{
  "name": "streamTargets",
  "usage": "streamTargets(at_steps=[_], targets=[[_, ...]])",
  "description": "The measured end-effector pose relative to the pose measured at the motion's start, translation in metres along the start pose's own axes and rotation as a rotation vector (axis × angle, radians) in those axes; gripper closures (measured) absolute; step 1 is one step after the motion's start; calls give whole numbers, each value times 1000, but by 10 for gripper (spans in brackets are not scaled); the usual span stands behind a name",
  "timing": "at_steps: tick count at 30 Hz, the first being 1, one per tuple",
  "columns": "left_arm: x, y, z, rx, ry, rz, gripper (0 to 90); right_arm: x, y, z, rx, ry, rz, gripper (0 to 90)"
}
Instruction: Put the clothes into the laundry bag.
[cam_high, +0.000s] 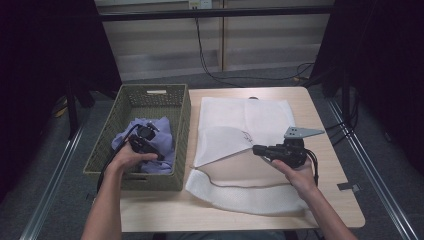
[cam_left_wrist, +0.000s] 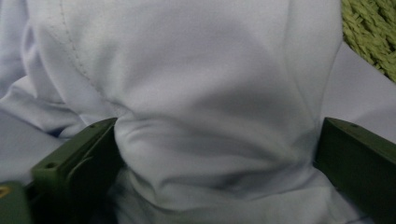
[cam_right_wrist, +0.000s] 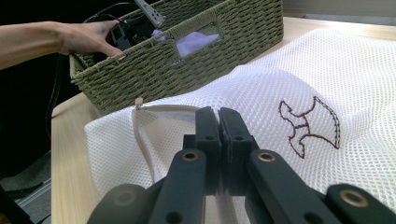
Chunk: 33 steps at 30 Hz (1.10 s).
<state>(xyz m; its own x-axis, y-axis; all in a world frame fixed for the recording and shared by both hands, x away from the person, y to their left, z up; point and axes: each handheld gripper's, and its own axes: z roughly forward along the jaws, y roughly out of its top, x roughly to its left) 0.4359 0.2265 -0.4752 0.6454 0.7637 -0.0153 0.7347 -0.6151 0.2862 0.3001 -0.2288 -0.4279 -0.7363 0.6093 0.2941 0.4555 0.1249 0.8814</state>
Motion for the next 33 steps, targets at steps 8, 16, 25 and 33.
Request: streamTargets(at_steps=[8, 16, 25, 33], targets=[[2, -4, 3, -21, -15, 36, 0, 0, -1, 1, 8, 2, 2, 875], [2, 9, -4, 87, 1, -13, 211, -1, -2, 1, 12, 2, -3, 875], [14, 8, -14, 82, -26, -67, 531, -2, -3, 1, 18, 2, -1, 875], [12, 10, -21, 43, -32, -48, 691, 0, -1, 2, 6, -1, 4, 876]])
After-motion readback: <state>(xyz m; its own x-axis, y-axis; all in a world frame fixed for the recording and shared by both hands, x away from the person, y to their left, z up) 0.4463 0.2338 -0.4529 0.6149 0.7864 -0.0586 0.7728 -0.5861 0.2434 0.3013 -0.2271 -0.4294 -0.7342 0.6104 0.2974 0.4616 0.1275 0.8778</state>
